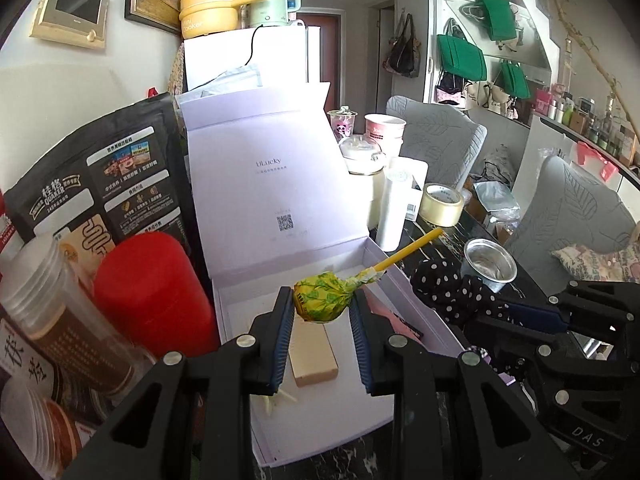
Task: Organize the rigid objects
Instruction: 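Lower the lollipop with the left tool while the right tool lowers the scrunchie into the box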
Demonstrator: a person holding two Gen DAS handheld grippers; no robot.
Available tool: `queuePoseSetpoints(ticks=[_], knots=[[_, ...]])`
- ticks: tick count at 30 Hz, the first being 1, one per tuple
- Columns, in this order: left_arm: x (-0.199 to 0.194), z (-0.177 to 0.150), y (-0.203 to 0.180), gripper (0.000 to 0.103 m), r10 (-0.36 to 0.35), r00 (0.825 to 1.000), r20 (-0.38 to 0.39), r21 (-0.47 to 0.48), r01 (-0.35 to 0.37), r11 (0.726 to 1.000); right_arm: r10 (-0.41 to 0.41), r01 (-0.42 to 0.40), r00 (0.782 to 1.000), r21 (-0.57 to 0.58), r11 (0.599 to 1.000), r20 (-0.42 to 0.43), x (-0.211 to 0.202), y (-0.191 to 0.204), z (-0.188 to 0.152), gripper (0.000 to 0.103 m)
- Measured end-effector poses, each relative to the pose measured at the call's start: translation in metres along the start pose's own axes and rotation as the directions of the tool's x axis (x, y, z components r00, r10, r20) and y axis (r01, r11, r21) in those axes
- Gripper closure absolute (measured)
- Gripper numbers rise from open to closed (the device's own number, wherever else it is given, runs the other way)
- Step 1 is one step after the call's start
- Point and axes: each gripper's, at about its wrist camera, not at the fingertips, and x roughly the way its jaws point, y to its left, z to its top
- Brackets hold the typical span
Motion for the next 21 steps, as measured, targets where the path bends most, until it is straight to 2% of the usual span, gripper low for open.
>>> queuePoseSetpoints(ticks=[12,15,21], knots=[[0.030,0.024,0.019,0.075,0.052,0.999,-0.006,-0.004,-0.052,0.999,-0.029,0.030,0.999,-0.012,0.999,0.029,0.025,-0.008,0.028,0.087],[0.043,0.024,0.024,0.075,0.068,0.997,-0.027,0.008,-0.068,0.998,-0.026,0.026,0.999,-0.001,1.000,0.027,0.034,-0.012,0.033,0.087],[0.070,0.020,0.028,0.075,0.057,0.995,-0.083,0.021,-0.055,0.998,-0.009,0.009,1.000,0.025,1.000,-0.004,0.060,-0.023,0.035,0.087]])
